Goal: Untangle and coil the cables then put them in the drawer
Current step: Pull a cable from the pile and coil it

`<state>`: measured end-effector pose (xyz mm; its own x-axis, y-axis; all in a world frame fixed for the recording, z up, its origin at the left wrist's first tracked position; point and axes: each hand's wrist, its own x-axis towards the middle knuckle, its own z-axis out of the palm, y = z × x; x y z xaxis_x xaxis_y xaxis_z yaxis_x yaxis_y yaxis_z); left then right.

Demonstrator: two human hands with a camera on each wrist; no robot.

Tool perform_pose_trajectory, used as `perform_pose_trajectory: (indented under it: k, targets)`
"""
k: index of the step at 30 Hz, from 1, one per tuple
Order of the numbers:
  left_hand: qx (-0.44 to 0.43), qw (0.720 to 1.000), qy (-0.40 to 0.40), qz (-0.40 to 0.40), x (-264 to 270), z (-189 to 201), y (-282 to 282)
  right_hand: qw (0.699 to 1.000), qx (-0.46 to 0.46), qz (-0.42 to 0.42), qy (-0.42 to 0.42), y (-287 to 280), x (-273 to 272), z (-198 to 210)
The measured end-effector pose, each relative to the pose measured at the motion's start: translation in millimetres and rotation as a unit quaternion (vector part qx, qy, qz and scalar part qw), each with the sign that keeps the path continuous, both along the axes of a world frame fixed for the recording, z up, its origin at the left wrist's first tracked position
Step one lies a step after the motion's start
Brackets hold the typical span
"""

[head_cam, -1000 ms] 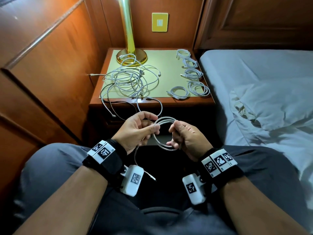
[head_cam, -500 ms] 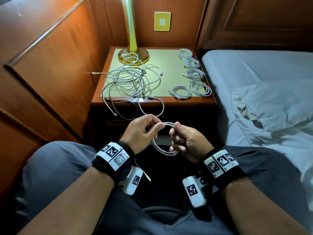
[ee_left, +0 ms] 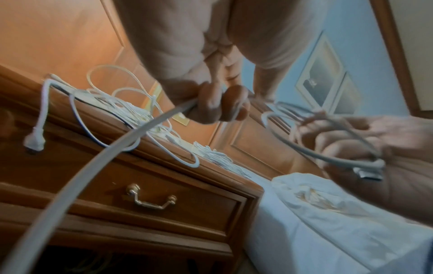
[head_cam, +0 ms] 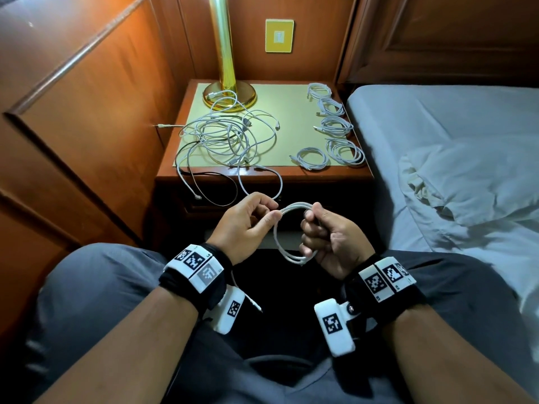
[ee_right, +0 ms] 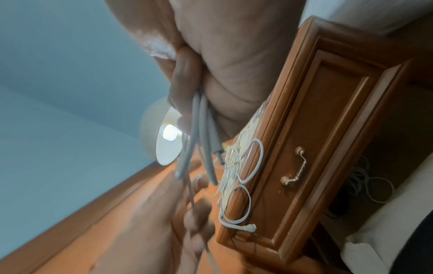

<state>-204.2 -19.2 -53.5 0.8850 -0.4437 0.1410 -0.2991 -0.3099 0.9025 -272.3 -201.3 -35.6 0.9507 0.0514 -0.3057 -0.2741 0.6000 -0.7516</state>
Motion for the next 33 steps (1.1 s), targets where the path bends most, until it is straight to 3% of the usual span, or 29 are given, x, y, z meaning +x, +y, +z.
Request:
perform_pose_trajectory:
  k: [3,9,11,14,16,18,21,23,27,30,33]
  targets:
    - [0.046,0.999,-0.027,0.005,13,2,14,0.998,0.027,-0.057,-0.004,-15,5,1]
    - [0.062,0.986,-0.090,0.126,45,16,53,0.988,0.045,-0.146,-0.013,-36,10,-1]
    - [0.105,0.982,-0.120,0.103,40,13,50,0.986,0.019,-0.165,-0.018,-34,11,-3]
    - [0.145,0.975,-0.169,-0.005,23,2,35,0.981,-0.075,-0.169,-0.051,-26,12,-9]
    - [0.175,0.969,-0.139,-0.101,10,0,23,0.967,-0.191,-0.144,-0.083,-22,10,-16]
    - [0.183,0.962,-0.093,-0.180,-4,4,11,0.931,-0.333,-0.095,-0.112,-18,3,-21]
    - [0.089,0.978,-0.074,-0.170,-18,13,-1,0.885,-0.452,-0.003,-0.114,-12,-5,-23]
    - [0.043,0.987,-0.086,-0.130,-18,17,-1,0.897,-0.428,0.047,-0.099,-7,-6,-23]
    - [0.047,0.987,-0.127,-0.091,-10,11,4,0.954,-0.278,0.094,-0.058,0,-2,-23]
    - [0.050,0.984,-0.153,-0.072,-6,7,4,0.971,-0.205,0.108,-0.061,4,-1,-21]
    - [0.054,0.990,-0.109,-0.067,-3,4,3,0.983,-0.148,0.094,-0.050,4,-2,-19]
